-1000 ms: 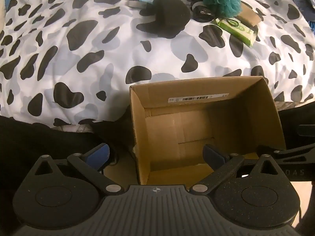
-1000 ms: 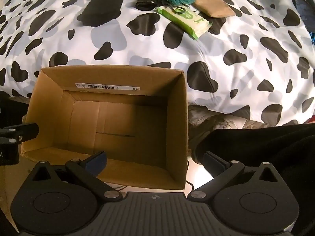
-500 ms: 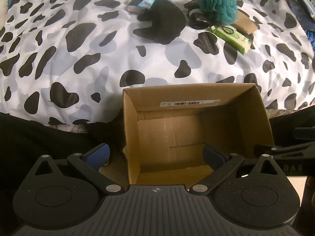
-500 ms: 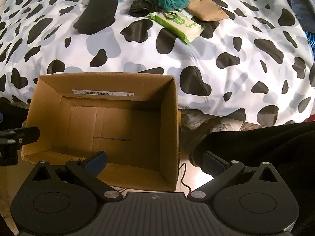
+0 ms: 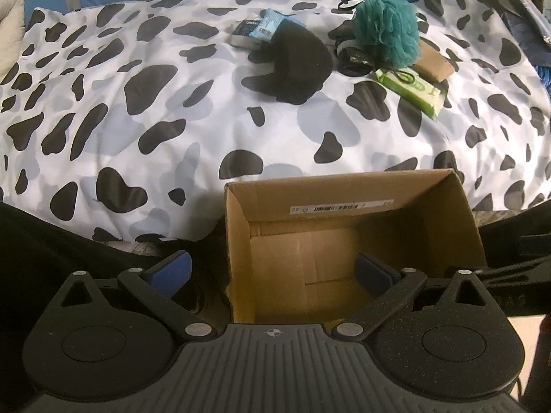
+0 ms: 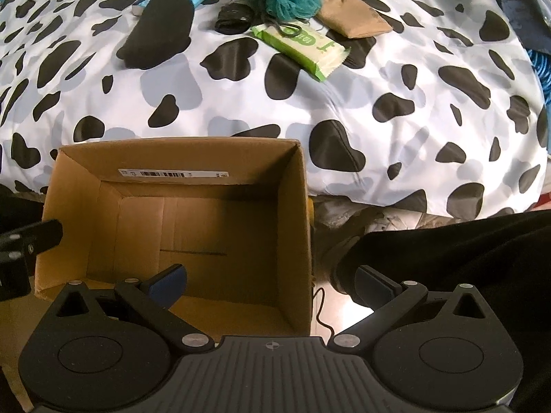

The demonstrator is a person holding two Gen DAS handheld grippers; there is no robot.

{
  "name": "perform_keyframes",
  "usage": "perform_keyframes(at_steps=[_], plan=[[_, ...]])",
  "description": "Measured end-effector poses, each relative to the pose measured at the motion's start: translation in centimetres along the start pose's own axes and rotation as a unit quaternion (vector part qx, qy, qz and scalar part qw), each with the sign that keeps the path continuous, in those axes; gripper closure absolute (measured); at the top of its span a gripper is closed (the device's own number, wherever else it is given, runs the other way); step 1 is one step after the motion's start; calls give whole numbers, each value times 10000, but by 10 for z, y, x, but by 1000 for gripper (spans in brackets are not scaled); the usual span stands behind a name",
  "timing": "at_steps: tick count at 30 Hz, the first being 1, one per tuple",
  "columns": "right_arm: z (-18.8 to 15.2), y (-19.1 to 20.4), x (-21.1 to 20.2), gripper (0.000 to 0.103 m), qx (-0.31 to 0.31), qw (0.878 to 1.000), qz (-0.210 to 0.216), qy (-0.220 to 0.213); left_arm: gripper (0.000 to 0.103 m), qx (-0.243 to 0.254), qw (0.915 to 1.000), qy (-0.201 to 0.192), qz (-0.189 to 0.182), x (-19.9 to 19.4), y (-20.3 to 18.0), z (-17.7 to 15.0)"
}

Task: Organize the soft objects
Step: 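Move both grippers from the cardboard box toward the items on the bed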

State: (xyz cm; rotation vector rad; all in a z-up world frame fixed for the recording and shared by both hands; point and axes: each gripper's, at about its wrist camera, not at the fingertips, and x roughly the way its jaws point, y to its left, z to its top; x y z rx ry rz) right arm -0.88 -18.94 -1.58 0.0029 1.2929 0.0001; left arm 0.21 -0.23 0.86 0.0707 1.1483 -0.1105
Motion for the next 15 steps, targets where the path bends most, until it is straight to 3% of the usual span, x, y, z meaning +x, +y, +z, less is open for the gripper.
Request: perform_keyframes(at_steps=[15], plan=[[6,-6,-2,0,87,9997,72,-202,0,-17,9999,12,-109,-2,-1,2]])
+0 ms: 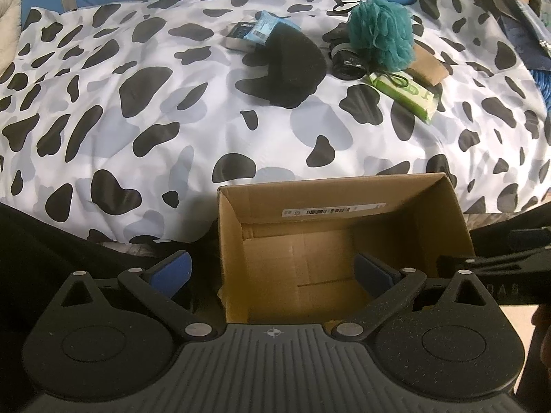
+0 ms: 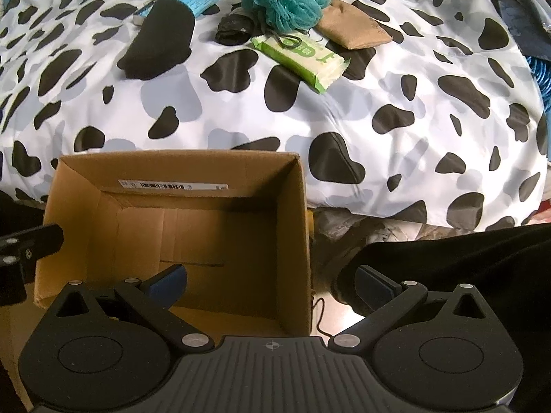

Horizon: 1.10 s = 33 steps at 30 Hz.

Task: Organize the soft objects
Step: 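Move both grippers from the cardboard box toward the items on the bed, then grasp the black foam sponge with the left gripper while the right grasps the green wipes pack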

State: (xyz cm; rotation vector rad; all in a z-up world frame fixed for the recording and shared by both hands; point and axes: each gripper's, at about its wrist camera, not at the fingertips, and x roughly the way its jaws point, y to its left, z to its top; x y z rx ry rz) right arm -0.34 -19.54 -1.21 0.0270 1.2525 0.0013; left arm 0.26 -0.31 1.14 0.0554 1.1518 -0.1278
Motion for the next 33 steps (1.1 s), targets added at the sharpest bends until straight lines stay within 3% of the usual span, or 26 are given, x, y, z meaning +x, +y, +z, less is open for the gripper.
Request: perform_keyframes(at_steps=[20,33], plan=[[27,-4,1,0,-178,9990,-233,-350,0,63,9996,56,-271,11,5,23],[74,-40,9,0,94,9964,17,-848,0,191,9989,-398,-179,25,23,62]])
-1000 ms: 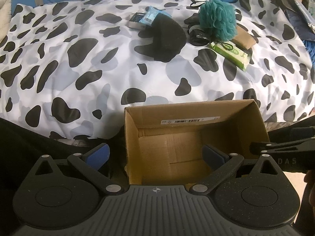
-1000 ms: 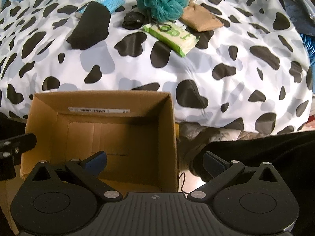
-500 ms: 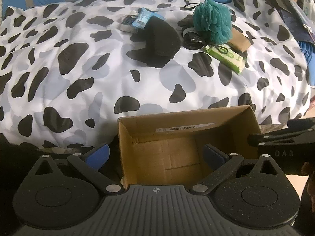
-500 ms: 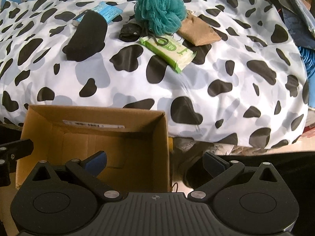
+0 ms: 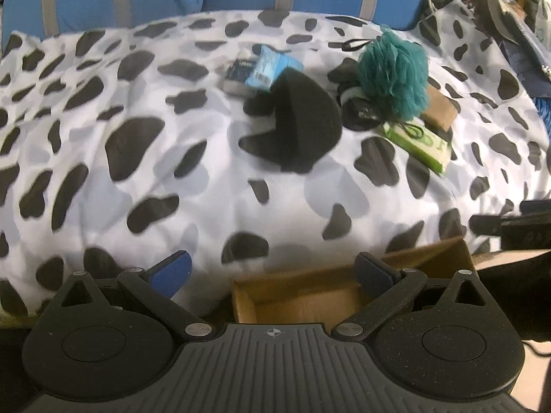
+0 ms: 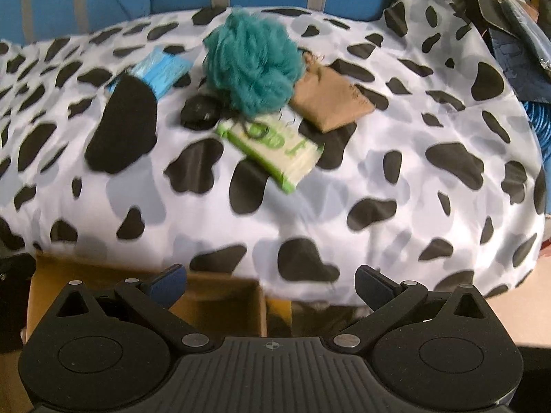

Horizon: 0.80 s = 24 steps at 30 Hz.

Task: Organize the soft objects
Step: 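Grasp the black foam sponge with the left gripper while the right grasps the green wipes pack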

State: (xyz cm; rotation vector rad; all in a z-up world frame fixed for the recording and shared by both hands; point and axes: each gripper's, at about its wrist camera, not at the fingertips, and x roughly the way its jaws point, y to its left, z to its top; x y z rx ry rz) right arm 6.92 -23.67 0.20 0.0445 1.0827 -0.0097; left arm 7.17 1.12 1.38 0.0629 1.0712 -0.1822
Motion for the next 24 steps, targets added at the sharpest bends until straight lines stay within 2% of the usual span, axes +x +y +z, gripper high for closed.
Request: perform_keyframes(at_steps=[8,15,19,24], plan=[[26,-7,5,0,-449,9963,187,-711,0,343,9991,-248,79,15,2,21],[47,-14,28,0,-590,9946,694,-499,0,473,9978,-451,64,29,3,42],[57,-14,39,0,-805,9926,802,-436,0,608,9976,-328,93,41,3,56],[74,-24,54,0,-792,9873,1333,-340,0,542,9980,-323,-60,47,10,71]])
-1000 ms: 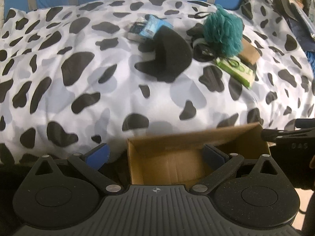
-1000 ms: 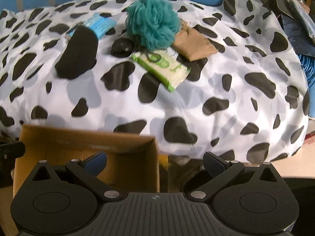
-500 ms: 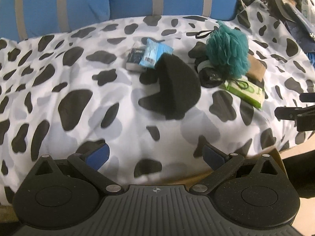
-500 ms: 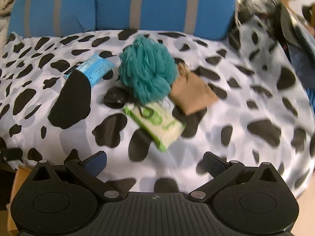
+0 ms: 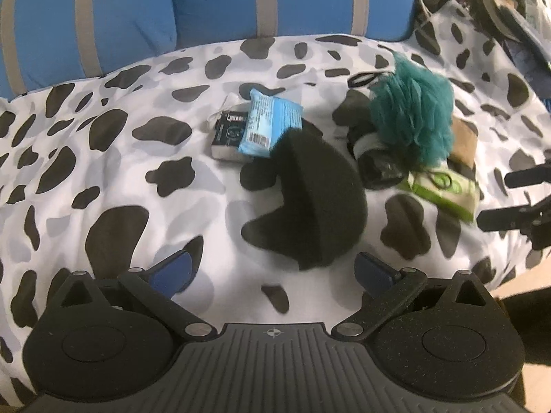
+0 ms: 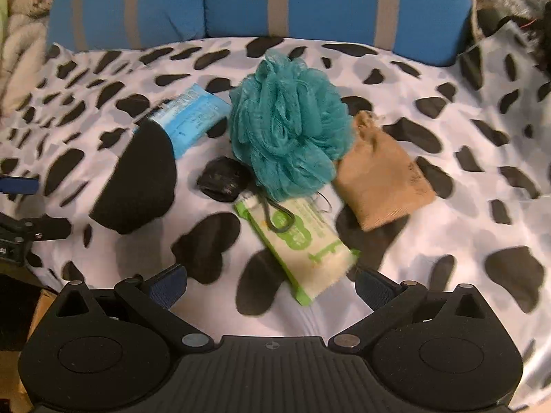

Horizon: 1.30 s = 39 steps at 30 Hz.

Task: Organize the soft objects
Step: 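Grasp the black foam sponge with the left gripper while the right grasps the green wipes pack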

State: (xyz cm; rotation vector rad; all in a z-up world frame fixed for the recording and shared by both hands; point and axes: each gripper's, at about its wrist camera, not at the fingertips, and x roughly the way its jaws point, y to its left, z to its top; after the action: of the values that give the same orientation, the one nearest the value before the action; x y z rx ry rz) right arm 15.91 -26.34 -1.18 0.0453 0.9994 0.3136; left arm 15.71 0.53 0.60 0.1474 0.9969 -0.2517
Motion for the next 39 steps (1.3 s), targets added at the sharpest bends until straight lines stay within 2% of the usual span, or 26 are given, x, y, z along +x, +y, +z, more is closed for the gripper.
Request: perform_keyframes(at_steps=[6,10,12,14,16,21,23,28,31,39], plan=[[14,-1,14,0,-690,9975,149,-74,0,-210,9995,-66,-230,5,9,11],[20,0,35,2,-1152,9931,185,144,0,-185,9992,-67,-336,5,8,13],[21,-2,44,14,-1240,9917,218,260,0,-108,9990,-64,-425,7,5,14],[23,-6,54,19,-1218,9908,357,469,0,-34,9988,-15,-490,10,4,14],[24,-8,60,21,-1296,9898,284,522,0,5,9987,42,-500,14,3,15],[26,-14,69,34,-1316,9896,105,578,0,-14,9984,26,-557,19,6,18],[25,-15,72,44,-1350,9888,2,630,0,-34,9983,30,-585,21,7,19],[20,-11,73,49,-1585,9855,-92,601,1,3,9972,19,-741,27,5,21],[20,-9,70,50,-1626,9847,-113,612,15,146,9965,35,-822,31,-1,22],[15,-8,58,50,-1693,9836,-257,559,17,251,9964,181,-785,43,-10,22]])
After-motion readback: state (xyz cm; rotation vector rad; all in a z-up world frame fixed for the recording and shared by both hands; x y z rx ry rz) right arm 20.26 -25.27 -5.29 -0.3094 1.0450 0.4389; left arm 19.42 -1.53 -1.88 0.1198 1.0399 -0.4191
